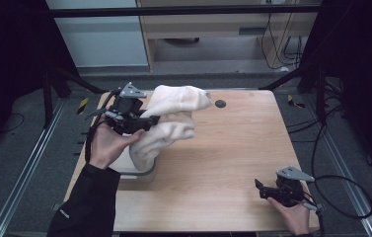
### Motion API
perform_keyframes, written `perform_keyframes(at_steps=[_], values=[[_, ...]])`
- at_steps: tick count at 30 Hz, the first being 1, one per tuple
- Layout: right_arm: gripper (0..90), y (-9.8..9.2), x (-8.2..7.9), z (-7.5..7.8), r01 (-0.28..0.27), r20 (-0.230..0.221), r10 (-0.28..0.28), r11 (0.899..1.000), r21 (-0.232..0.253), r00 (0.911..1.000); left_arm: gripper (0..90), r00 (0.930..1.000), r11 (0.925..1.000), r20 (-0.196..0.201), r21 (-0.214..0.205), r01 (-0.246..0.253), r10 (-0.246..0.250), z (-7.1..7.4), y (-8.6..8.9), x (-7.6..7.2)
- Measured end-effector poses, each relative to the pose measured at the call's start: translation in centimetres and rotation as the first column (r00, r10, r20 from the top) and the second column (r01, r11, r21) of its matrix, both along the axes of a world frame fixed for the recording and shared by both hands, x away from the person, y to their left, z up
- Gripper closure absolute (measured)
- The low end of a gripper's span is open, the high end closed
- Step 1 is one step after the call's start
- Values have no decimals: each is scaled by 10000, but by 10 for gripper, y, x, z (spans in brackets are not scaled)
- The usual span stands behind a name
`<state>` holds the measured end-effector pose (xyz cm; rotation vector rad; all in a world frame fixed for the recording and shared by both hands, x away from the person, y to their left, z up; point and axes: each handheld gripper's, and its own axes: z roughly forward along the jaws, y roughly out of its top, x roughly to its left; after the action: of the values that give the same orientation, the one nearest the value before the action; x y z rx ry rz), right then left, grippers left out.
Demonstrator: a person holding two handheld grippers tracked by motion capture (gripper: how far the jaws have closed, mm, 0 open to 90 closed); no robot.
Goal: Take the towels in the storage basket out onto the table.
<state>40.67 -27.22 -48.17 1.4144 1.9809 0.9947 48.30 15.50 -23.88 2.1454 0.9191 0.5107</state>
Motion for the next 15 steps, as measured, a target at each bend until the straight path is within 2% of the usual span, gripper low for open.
perform_keyframes(at_steps=[15], values=[[136,1,-2,0,13,55,-13,10000,-55,10000,685,9983,9981,-152,245,564,-560,-5,-28,-1]])
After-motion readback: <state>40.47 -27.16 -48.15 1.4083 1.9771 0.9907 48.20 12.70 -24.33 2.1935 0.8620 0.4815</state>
